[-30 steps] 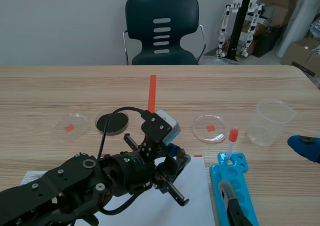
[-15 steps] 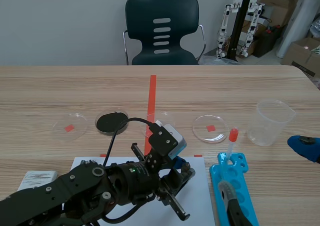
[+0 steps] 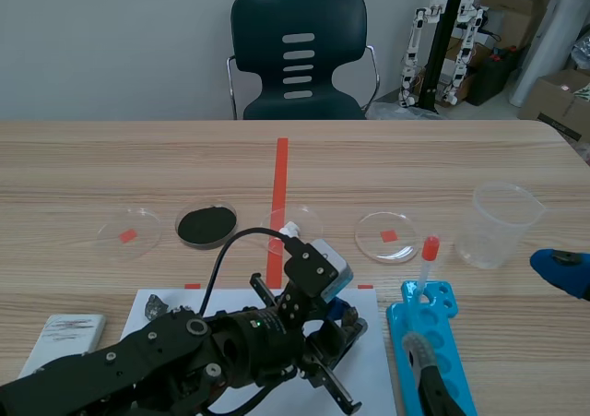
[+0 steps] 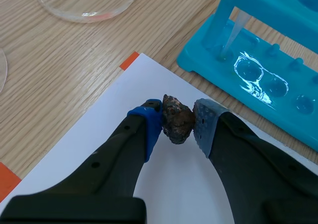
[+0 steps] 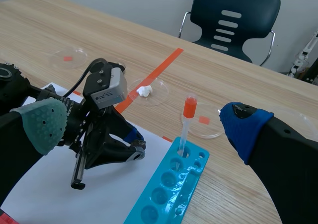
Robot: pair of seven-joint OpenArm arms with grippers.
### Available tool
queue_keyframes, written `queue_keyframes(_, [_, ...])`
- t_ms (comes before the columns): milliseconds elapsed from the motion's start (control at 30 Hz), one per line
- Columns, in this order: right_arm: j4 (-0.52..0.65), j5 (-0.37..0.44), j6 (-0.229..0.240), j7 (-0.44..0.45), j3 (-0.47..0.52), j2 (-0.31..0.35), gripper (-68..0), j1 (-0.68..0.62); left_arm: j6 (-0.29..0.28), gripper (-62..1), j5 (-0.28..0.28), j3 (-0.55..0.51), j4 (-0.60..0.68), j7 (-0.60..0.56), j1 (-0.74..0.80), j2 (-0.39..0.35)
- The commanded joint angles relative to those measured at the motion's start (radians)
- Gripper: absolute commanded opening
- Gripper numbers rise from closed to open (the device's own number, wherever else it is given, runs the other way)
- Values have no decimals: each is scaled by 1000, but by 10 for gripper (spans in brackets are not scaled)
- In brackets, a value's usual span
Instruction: Put the right mineral back
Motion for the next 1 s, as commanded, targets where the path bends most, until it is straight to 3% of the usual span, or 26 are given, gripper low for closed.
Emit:
queue_keyframes(0, [8, 11, 0, 15, 1, 11, -20, 0, -6, -517, -7, -2, 6, -14, -13, 8])
queue_keyframes(100, [8, 11, 0, 15, 1, 11, -20, 0, 22, -517, -7, -2, 2, -14, -13, 8])
queue_keyframes(300, [8, 11, 0, 15, 1, 11, -20, 0, 24, -498, -7, -2, 2, -14, -13, 8])
queue_keyframes(467, [8, 11, 0, 15, 1, 11, -20, 0, 24, -297, -7, -2, 2, -13, -13, 7])
queue_keyframes(600, [8, 11, 0, 15, 1, 11, -20, 0, 24, -208, -11, -2, 2, -13, -13, 7])
queue_keyframes(733, [8, 11, 0, 15, 1, 11, -20, 0, 24, -59, -11, -2, 2, -13, -13, 7])
queue_keyframes(800, [8, 11, 0, 15, 1, 11, -20, 0, 24, -23, -11, -2, 2, -13, -13, 7])
queue_keyframes(967, [8, 11, 0, 15, 1, 11, -20, 0, 24, -21, -11, -2, 2, -13, -13, 7])
